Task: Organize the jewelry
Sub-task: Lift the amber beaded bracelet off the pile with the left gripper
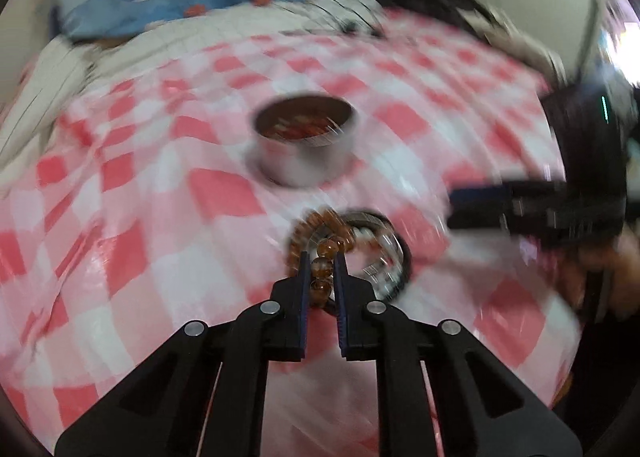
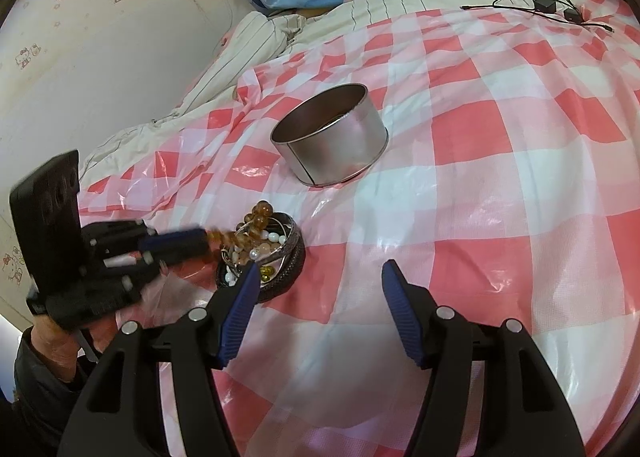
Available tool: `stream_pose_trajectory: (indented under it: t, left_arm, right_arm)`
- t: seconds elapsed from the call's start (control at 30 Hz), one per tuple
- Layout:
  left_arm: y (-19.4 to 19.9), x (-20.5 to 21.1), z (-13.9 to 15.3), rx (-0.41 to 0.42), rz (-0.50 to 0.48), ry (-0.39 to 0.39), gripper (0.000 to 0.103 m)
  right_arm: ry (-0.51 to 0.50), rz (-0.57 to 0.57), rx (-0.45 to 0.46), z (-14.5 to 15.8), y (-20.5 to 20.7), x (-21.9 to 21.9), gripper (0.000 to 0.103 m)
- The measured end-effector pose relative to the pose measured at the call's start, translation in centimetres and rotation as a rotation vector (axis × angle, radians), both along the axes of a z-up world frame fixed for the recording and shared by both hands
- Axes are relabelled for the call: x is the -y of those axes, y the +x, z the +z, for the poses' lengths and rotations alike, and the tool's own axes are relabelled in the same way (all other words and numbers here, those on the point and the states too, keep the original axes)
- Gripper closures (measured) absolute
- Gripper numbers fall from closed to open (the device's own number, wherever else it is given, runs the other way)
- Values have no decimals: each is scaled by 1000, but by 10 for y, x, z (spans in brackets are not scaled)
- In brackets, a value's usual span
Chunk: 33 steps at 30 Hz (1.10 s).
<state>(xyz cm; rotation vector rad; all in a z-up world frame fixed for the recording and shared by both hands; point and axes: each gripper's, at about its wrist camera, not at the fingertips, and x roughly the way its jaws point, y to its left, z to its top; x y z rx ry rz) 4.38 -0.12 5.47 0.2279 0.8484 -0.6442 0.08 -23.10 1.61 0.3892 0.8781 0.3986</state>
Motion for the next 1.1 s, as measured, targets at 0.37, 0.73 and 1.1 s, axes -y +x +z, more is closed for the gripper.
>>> stream_pose_trajectory:
  t: [0.37, 0.73, 1.1]
  left_arm:
    - [16, -19, 4, -12, 122, -62, 93]
    - [12, -11, 2, -1, 96, -27, 93]
    - [13, -10, 1, -2, 95, -19, 92]
  right_arm:
    - [-141, 228, 78, 13, 23, -64, 26]
    - [-144, 261, 22, -3, 47, -75, 47]
    - [-214, 278, 67, 6, 45, -89, 17]
